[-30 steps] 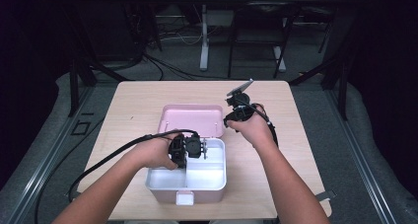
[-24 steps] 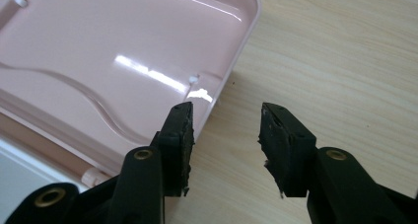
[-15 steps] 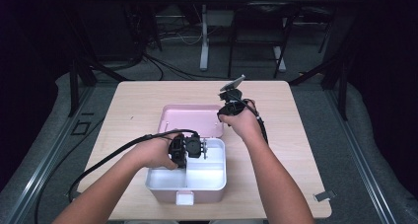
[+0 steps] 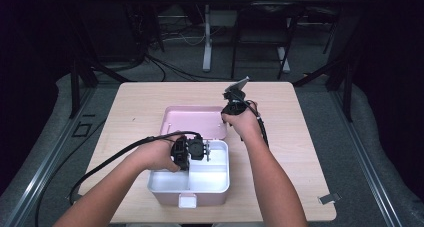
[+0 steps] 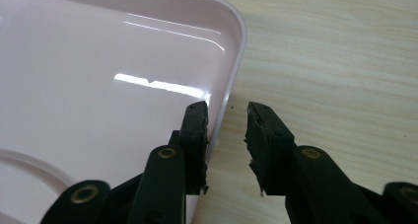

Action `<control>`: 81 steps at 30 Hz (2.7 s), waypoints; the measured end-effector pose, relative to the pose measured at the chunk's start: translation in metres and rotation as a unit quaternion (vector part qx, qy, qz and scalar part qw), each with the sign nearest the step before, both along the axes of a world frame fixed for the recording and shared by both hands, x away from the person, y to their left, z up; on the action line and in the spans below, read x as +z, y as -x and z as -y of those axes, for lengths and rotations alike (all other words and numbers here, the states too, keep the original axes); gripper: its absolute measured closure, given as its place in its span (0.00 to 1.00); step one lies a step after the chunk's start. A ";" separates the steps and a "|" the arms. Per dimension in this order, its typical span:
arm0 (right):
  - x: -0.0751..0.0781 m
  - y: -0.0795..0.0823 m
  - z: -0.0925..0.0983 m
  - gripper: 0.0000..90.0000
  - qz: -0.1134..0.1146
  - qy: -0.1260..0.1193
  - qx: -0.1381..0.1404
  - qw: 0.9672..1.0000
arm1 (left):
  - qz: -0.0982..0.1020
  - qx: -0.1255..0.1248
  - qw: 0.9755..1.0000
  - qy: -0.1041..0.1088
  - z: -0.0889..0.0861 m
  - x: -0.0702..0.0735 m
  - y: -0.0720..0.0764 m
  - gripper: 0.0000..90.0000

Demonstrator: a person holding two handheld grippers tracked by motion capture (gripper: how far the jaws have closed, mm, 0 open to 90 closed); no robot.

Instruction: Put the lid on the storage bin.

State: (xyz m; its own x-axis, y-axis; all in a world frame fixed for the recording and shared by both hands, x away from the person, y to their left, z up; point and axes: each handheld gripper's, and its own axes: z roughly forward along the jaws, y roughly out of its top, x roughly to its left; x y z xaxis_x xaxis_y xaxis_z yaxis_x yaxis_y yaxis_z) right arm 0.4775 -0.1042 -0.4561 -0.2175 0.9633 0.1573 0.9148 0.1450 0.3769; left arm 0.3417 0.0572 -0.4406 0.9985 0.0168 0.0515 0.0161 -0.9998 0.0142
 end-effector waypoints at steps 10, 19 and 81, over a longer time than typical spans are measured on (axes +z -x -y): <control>-0.003 -0.004 -0.001 0.91 -0.007 -0.015 -0.002 1.000 | -0.001 0.000 1.000 -0.001 0.000 0.000 0.000 0.97; -0.002 -0.004 -0.001 0.92 -0.006 -0.019 -0.008 1.000 | 0.000 0.000 1.000 -0.001 0.000 0.000 0.000 0.97; -0.010 -0.013 0.004 0.91 -0.017 -0.049 -0.034 0.998 | -0.001 0.005 1.000 0.000 0.000 0.000 0.000 0.97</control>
State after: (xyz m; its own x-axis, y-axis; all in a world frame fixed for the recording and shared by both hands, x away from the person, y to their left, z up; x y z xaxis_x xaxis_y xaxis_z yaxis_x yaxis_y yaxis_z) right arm 0.4905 -0.1085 -0.4665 -0.1457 0.9553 0.2573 0.9334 0.0466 0.3557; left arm 0.3415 0.0571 -0.4407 0.9984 0.0272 0.0487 0.0266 -0.9995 0.0143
